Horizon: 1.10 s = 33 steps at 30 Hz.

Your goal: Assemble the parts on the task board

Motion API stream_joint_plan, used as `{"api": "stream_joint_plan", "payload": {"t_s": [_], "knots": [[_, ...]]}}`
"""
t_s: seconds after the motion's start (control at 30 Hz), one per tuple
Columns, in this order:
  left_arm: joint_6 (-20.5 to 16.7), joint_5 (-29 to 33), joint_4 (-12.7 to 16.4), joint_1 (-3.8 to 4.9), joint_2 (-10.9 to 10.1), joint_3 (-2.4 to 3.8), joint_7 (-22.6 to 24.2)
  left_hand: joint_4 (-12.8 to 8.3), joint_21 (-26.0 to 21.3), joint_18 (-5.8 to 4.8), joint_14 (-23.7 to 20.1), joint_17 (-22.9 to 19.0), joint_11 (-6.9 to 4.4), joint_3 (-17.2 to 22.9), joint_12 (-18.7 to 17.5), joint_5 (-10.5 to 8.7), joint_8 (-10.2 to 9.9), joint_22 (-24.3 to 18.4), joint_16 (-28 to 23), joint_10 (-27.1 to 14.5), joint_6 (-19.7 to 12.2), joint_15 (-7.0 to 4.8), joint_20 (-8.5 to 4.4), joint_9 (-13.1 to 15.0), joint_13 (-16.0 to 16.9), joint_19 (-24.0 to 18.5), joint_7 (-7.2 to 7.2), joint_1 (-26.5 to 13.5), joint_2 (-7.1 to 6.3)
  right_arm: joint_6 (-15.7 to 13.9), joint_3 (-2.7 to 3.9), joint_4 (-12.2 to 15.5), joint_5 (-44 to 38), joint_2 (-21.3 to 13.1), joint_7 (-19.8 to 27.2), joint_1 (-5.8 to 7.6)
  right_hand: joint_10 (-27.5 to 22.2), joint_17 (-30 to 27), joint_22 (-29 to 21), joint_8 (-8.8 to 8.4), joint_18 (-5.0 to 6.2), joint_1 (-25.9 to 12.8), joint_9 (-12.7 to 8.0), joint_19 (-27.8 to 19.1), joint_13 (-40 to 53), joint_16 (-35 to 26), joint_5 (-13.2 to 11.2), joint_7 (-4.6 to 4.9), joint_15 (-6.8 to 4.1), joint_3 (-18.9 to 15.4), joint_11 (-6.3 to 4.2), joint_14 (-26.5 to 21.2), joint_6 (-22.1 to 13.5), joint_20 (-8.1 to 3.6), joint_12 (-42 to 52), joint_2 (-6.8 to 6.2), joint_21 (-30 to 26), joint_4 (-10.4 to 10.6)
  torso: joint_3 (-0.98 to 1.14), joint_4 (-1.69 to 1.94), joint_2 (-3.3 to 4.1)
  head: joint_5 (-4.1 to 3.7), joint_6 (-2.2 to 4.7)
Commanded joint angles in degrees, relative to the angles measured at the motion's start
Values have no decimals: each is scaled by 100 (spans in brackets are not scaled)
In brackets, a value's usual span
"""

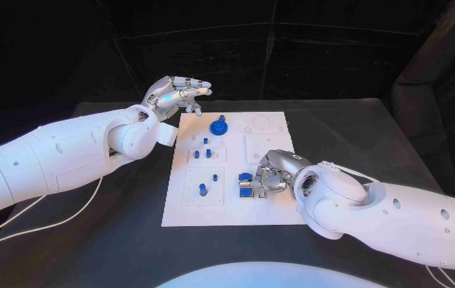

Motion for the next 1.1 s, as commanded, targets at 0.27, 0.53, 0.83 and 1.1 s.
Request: {"api": "stream_joint_plan", "payload": {"t_s": [0.27, 0.53, 0.83, 1.1], "knots": [[96, 16, -16, 8, 15, 4, -8, -2, -34, 74, -44, -11, 2, -2, 22, 26, 32, -10, -13, -49, -49, -7, -17, -7, -8, -26, -9, -44, -8, 186, 4, 127, -81, -87, 155, 10, 60, 158, 906, 65, 5, 1105, 134, 118, 156, -7, 344, -36, -34, 201, -27, 351, 1, -18, 67, 155, 7, -217, 0, -6, -1, -7, -21], [101, 16, -24, 7, 24, 3, -13, -2, -34, 74, -44, -11, 2, -2, 22, 26, 32, -10, -13, -49, -49, -7, -17, -7, -8, -26, -9, -44, -8, 218, 4, 41, -154, -37, 90, 10, 90, 170, 920, 98, 1, 1466, 180, 128, 214, -8, 374, -43, -41, 217, -37, 353, 12, -26, 102, 256, 13, -363, 2, 6, 7, -17, -37], [101, 16, -21, 7, 11, 3, -47, -6, -38, 74, -48, -19, 1, 15, 28, 32, 38, -13, -13, -56, -55, -7, -17, -7, -8, -26, -10, -36, 8, 237, 4, 0, -180, -29, 137, 11, 123, 171, 918, 118, 2, 1534, 202, 126, 277, -9, 371, -48, -45, 197, -42, 354, 23, -29, 159, 312, 10, -384, -4, -6, 1, -9, -69], [95, 16, 2, 7, -20, 3, -49, -6, -39, 74, -49, -21, 2, 18, 30, 32, 39, -13, -13, -58, -56, -7, -16, -7, -8, -26, -9, -37, 10, -316, 5, 232, -13, -383, 466, 13, 71, 16, 787, -62, 39, 1544, 152, 15, 254, -109, 554, 59, 13, 66, 41, 317, -296, 6, 99, 323, -99, -333, 1, -10, -4, -16, -84]]}}
